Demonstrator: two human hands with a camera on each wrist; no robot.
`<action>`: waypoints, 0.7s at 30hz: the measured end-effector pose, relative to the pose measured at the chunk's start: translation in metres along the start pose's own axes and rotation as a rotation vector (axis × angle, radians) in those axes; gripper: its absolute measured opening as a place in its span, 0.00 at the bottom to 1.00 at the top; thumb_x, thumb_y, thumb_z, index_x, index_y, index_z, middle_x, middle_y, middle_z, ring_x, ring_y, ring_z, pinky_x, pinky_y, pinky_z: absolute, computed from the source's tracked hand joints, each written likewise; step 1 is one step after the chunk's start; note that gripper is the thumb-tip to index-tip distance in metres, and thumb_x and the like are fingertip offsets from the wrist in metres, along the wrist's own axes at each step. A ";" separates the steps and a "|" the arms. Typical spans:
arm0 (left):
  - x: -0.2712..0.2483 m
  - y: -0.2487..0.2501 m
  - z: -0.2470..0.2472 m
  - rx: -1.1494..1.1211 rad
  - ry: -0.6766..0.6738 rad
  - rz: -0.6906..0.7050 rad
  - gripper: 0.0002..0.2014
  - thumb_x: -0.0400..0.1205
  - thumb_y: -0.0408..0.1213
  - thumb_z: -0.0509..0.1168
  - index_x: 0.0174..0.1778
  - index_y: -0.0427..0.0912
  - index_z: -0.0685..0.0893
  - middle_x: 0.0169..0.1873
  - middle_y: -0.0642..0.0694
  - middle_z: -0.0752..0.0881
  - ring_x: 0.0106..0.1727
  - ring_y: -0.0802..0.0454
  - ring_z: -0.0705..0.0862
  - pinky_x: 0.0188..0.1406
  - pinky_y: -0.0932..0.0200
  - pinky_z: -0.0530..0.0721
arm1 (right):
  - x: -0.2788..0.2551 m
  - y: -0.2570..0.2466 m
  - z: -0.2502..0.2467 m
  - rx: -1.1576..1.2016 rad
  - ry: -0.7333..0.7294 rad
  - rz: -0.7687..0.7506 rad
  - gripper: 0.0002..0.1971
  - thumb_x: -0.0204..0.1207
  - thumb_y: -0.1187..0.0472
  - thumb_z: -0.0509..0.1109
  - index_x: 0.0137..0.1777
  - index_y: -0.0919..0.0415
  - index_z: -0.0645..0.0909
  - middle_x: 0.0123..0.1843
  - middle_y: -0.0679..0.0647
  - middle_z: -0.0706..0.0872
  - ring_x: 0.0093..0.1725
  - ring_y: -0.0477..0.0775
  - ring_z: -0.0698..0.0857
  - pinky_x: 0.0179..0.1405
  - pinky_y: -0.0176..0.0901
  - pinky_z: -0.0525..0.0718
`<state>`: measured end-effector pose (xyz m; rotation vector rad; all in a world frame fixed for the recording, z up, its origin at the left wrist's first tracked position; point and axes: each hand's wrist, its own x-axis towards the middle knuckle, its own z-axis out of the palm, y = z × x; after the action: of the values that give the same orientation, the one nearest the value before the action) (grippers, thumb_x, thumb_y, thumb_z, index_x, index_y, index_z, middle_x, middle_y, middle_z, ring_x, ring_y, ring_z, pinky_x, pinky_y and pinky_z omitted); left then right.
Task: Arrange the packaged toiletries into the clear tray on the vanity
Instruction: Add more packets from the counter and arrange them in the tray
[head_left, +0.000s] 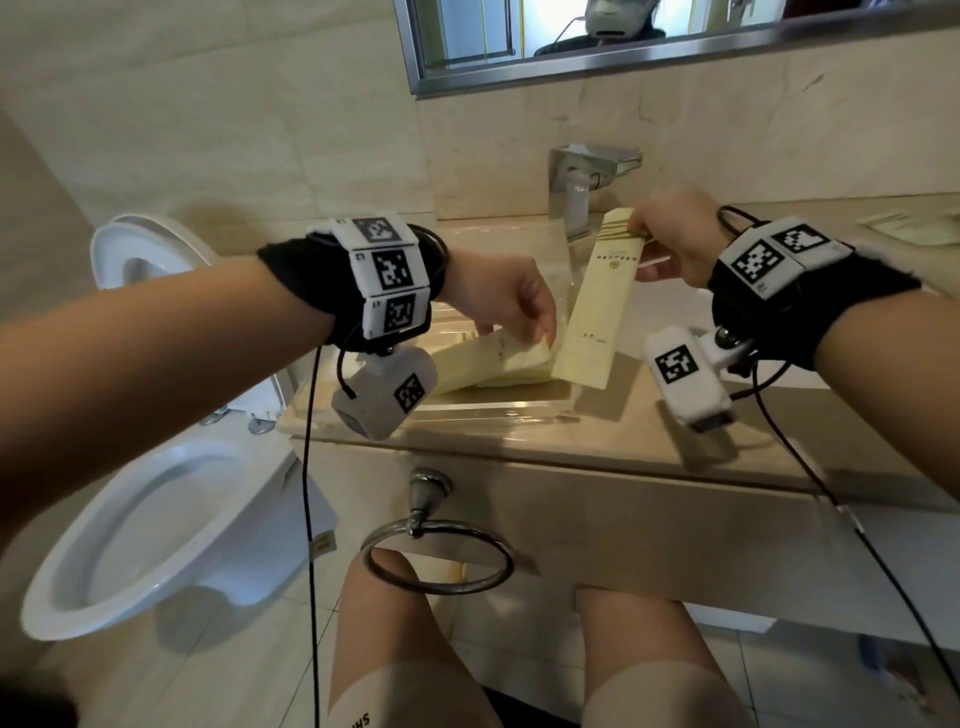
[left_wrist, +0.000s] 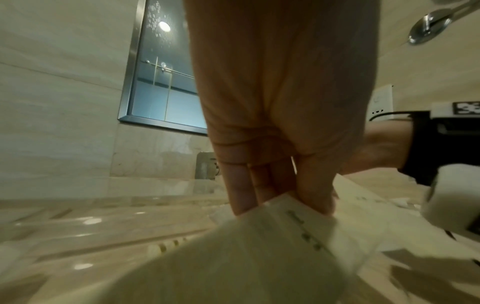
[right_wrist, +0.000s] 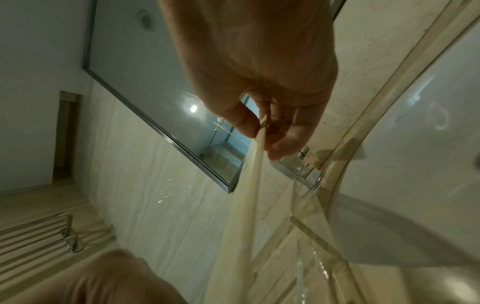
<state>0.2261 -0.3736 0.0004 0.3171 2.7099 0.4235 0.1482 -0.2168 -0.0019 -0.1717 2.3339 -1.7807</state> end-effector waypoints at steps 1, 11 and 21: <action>0.001 0.001 0.003 -0.002 -0.010 0.000 0.08 0.81 0.28 0.62 0.51 0.39 0.86 0.28 0.56 0.80 0.24 0.67 0.77 0.27 0.73 0.78 | 0.000 0.000 0.000 0.001 0.002 0.000 0.13 0.80 0.70 0.54 0.35 0.61 0.71 0.35 0.55 0.81 0.32 0.50 0.82 0.26 0.41 0.79; 0.000 -0.001 0.010 -0.050 0.077 -0.044 0.06 0.81 0.30 0.63 0.51 0.42 0.81 0.36 0.53 0.82 0.36 0.60 0.79 0.36 0.67 0.84 | -0.001 0.005 0.001 -0.055 0.002 0.010 0.12 0.80 0.69 0.55 0.35 0.60 0.70 0.34 0.55 0.80 0.32 0.50 0.81 0.27 0.40 0.77; -0.029 -0.020 0.008 -0.385 0.139 -0.251 0.16 0.87 0.46 0.51 0.60 0.43 0.79 0.42 0.47 0.86 0.39 0.52 0.84 0.38 0.58 0.86 | -0.002 0.005 0.013 -0.008 -0.029 0.038 0.06 0.81 0.69 0.56 0.45 0.67 0.74 0.34 0.59 0.82 0.27 0.48 0.82 0.17 0.31 0.82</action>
<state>0.2522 -0.3987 -0.0036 -0.1629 2.6737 0.8988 0.1532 -0.2276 -0.0104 -0.1523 2.3083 -1.7398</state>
